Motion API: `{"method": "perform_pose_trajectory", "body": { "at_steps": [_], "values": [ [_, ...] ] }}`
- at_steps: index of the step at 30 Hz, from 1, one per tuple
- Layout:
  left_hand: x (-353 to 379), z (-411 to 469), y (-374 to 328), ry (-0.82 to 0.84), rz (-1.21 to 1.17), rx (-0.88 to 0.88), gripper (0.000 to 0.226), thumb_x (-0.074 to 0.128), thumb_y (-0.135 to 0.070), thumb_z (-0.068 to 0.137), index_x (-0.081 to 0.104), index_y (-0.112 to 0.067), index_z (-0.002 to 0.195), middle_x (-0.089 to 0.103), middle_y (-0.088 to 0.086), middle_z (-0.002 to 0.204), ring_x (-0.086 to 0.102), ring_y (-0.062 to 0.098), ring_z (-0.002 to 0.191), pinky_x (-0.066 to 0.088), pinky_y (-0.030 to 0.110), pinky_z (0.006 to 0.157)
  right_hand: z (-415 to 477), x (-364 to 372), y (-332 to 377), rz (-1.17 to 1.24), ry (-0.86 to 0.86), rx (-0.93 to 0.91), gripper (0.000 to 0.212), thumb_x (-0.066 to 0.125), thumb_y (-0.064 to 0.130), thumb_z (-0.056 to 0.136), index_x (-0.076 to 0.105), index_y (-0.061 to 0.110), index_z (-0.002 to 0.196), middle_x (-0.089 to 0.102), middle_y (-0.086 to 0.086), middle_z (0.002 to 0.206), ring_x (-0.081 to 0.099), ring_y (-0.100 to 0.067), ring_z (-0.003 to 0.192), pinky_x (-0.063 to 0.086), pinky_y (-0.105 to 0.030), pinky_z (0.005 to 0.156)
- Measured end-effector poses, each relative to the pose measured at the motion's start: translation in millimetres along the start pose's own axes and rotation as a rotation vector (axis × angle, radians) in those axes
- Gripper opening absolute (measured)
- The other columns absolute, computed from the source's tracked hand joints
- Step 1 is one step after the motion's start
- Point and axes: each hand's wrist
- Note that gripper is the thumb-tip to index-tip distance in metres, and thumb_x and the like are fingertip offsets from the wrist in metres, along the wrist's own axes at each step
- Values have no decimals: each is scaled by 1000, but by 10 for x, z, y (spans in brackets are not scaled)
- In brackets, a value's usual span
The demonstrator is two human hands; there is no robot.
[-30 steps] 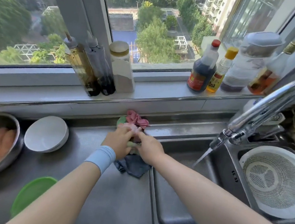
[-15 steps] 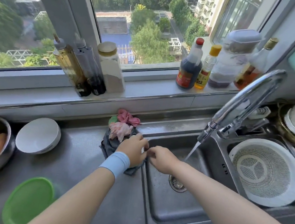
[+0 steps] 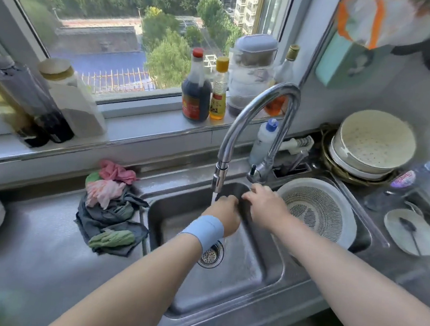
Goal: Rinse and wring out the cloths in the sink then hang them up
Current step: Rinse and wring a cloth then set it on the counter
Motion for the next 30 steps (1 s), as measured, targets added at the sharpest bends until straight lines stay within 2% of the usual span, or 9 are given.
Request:
{"method": "perform_pose_trajectory", "body": {
  "at_steps": [3,5,8,13,16,18,21,24,30],
  "values": [
    [-27,231,-251,-74,-45,-61,52,47,-18,87,39,-17,139,46,10,140,50,32,126,43,44,105,55,-197,-231,-246,-112,-133,54,46,14,91,41,24,144,30,-6,157,43,-29,127,39,-40,95],
    [-41,366,-401,-122,-89,-46,60,47,-13,85,33,-20,143,40,8,142,47,30,129,39,44,108,108,-277,-345,-386,-153,-260,53,35,15,96,33,17,150,24,-7,160,41,-29,130,39,-41,92],
    [-61,584,-558,-146,-163,-41,57,46,-8,83,36,-16,139,44,10,136,49,31,125,42,43,105,200,-280,-477,-558,-150,-392,51,24,17,102,27,10,153,18,-9,163,35,-34,137,34,-47,103],
    [-44,787,-614,-151,-179,-25,63,53,-14,85,31,-22,144,47,8,135,51,30,123,43,38,100,320,-372,-741,-524,-147,-362,54,26,19,100,26,16,154,10,-2,166,41,-33,128,34,-48,102],
    [-40,817,-634,-138,-187,-88,75,53,-20,87,20,-25,153,39,7,145,48,28,128,41,38,105,370,-371,-798,-465,-97,-375,59,39,20,98,21,18,155,-1,0,167,41,-30,131,37,-45,99],
    [-44,773,-608,-150,-188,-104,72,53,-18,85,24,-28,151,39,7,145,47,27,129,42,36,101,365,-379,-759,-339,-91,-392,62,48,16,93,28,21,151,10,0,166,48,-28,124,42,-40,89],
    [-3,579,-471,-133,-135,-115,64,55,-23,84,33,-26,144,42,8,144,47,29,130,41,34,101,282,-351,-664,-144,-63,-444,48,50,13,89,49,22,136,35,0,152,56,-30,110,48,-41,82],
    [48,341,-212,0,-4,-178,68,55,-34,89,28,-24,151,36,5,154,43,27,136,38,36,109,195,-303,-503,-18,21,-350,42,48,18,93,52,24,134,49,-3,132,57,-30,114,45,-39,86],
    [-86,-127,381,-28,127,-240,48,51,-32,91,48,-24,139,51,0,139,54,22,122,45,39,104,158,-136,115,104,178,-307,47,44,24,96,48,25,143,54,-3,140,54,-26,126,46,-39,102]
  ]
}}
Point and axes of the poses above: each hand's wrist, its own z-axis towards the middle knuckle, its own x-axis out of the palm, y = z × x
